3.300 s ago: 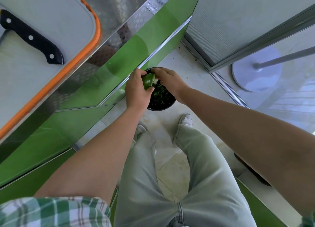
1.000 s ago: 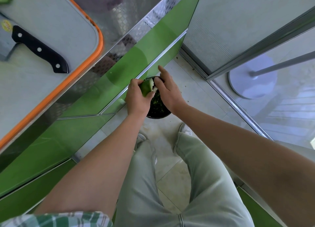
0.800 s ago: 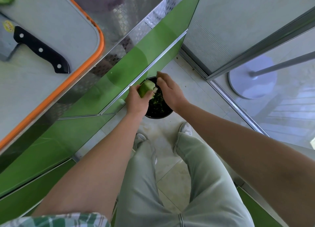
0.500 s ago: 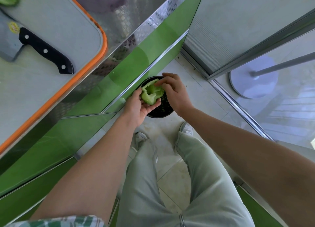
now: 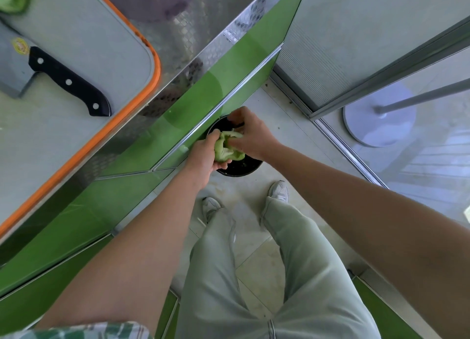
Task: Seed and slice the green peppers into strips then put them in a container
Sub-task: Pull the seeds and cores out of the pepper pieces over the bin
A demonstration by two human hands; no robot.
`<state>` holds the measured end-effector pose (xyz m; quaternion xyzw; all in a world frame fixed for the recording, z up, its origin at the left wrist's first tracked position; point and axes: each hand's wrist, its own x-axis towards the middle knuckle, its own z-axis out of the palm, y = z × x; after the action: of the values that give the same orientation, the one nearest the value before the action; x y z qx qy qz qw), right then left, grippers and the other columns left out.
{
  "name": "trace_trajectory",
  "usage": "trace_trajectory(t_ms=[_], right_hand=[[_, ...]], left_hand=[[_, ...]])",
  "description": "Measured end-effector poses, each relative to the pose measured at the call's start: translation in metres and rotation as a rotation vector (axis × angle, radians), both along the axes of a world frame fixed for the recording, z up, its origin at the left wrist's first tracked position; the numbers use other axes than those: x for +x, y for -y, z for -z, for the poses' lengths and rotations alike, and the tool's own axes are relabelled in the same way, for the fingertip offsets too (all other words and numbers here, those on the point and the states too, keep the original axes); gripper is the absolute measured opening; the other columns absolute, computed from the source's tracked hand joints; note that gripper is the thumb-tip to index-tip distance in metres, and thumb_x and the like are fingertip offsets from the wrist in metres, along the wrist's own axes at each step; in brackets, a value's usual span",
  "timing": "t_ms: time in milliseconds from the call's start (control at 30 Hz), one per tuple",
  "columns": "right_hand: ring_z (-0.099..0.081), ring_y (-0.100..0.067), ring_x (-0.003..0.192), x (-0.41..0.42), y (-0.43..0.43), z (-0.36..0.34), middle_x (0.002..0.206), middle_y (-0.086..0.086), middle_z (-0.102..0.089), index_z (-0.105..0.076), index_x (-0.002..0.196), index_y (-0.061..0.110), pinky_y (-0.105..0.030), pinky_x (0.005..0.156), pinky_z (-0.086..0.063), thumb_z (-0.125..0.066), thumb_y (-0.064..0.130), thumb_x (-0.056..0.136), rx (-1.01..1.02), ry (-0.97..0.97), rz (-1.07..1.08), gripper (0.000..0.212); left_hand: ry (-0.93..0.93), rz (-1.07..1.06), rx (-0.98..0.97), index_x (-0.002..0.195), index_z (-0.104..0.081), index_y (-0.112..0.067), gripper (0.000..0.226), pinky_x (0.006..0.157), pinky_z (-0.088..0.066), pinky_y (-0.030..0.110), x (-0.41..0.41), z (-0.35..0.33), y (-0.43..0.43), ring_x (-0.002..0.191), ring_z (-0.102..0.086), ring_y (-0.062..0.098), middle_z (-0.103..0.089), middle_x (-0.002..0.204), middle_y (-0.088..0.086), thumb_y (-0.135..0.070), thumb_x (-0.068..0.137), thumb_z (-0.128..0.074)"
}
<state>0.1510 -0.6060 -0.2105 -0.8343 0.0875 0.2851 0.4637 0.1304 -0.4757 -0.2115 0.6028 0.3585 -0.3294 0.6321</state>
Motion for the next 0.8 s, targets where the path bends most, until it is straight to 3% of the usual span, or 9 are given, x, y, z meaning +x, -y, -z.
trace_trajectory(t_ms=[67,200,267,400,467,533,600,700,800], right_hand=[[-0.054,-0.018,0.096,0.007,0.0,-0.002,0.107,-0.002,-0.056,-0.055,0.12,0.012,-0.022,0.07,-0.043,-0.073,0.013,0.077,-0.037,-0.176,-0.131,0.047],[-0.049,-0.018,0.084,0.007,-0.005,0.001,0.091,0.0,-0.052,-0.059,0.104,0.013,-0.019,0.053,-0.032,-0.075,0.018,0.076,-0.146,-0.138,-0.199,0.033],[-0.05,-0.019,0.083,0.008,-0.007,0.004,0.086,0.0,-0.053,-0.057,0.094,0.015,-0.021,0.053,-0.033,-0.078,0.019,0.073,-0.177,-0.131,-0.215,0.029],[-0.057,-0.017,0.083,0.011,-0.007,0.006,0.089,-0.001,-0.063,-0.064,0.088,0.017,-0.024,0.065,-0.041,-0.081,0.022,0.071,-0.246,-0.111,-0.243,0.025],[-0.059,-0.017,0.081,0.01,-0.007,0.007,0.088,-0.001,-0.066,-0.07,0.09,0.015,-0.024,0.066,-0.042,-0.08,0.022,0.072,-0.254,-0.071,-0.227,0.022],[-0.056,-0.018,0.072,0.006,-0.008,0.009,0.076,0.0,-0.063,-0.068,0.077,0.016,-0.024,0.059,-0.039,-0.075,0.02,0.077,-0.285,-0.004,-0.271,0.008],[-0.047,-0.021,0.062,0.001,-0.012,0.012,0.062,-0.003,-0.054,-0.056,0.062,0.013,-0.027,0.053,-0.035,-0.063,0.013,0.08,-0.33,0.082,-0.361,0.019],[-0.044,-0.023,0.065,-0.004,-0.011,0.012,0.071,-0.012,-0.061,-0.064,0.079,0.0,-0.034,0.062,-0.039,-0.051,0.006,0.086,-0.359,0.205,-0.519,0.015],[-0.045,-0.024,0.067,-0.005,-0.003,0.014,0.071,-0.009,-0.055,-0.063,0.092,-0.002,-0.035,0.067,-0.039,-0.045,0.008,0.096,-0.292,0.267,-0.614,0.021]], left_hand=[[0.01,0.093,0.018,0.088,-0.062,-0.008,0.037,0.041,-0.037,0.022,0.001,0.0,-0.002,0.05,-0.05,0.018,-0.059,0.069,0.01,-0.035,0.103,-0.042],[0.025,0.249,0.099,0.084,-0.06,-0.017,0.038,0.051,-0.042,0.022,0.001,-0.002,-0.001,0.062,-0.057,0.013,-0.062,0.074,0.003,-0.041,0.104,-0.037],[0.011,0.289,0.147,0.084,-0.059,-0.02,0.037,0.056,-0.045,0.025,0.001,0.001,-0.002,0.072,-0.06,0.015,-0.064,0.083,0.004,-0.042,0.103,-0.037],[-0.004,0.299,0.145,0.075,-0.055,-0.017,0.041,0.04,-0.036,0.015,0.001,0.008,-0.005,0.059,-0.05,0.015,-0.055,0.069,0.004,-0.041,0.103,-0.036],[-0.021,0.298,0.161,0.08,-0.055,-0.014,0.04,0.037,-0.034,0.013,0.002,0.01,-0.008,0.057,-0.048,0.015,-0.053,0.071,0.005,-0.041,0.104,-0.036],[-0.044,0.291,0.166,0.095,-0.056,-0.009,0.041,0.034,-0.032,0.012,0.004,0.014,-0.009,0.057,-0.046,0.015,-0.053,0.082,0.009,-0.043,0.104,-0.035],[-0.078,0.283,0.198,0.118,-0.057,-0.003,0.049,0.032,-0.03,0.012,0.007,0.015,-0.01,0.055,-0.045,0.016,-0.053,0.094,0.012,-0.044,0.104,-0.035],[-0.12,0.261,0.236,0.132,-0.048,0.003,0.056,0.031,-0.028,0.011,0.01,0.015,-0.009,0.051,-0.044,0.018,-0.05,0.1,0.013,-0.043,0.103,-0.036],[-0.147,0.265,0.261,0.119,-0.055,0.0,0.049,0.03,-0.026,0.011,0.013,0.012,-0.009,0.049,-0.044,0.018,-0.054,0.089,0.013,-0.042,0.103,-0.036]])
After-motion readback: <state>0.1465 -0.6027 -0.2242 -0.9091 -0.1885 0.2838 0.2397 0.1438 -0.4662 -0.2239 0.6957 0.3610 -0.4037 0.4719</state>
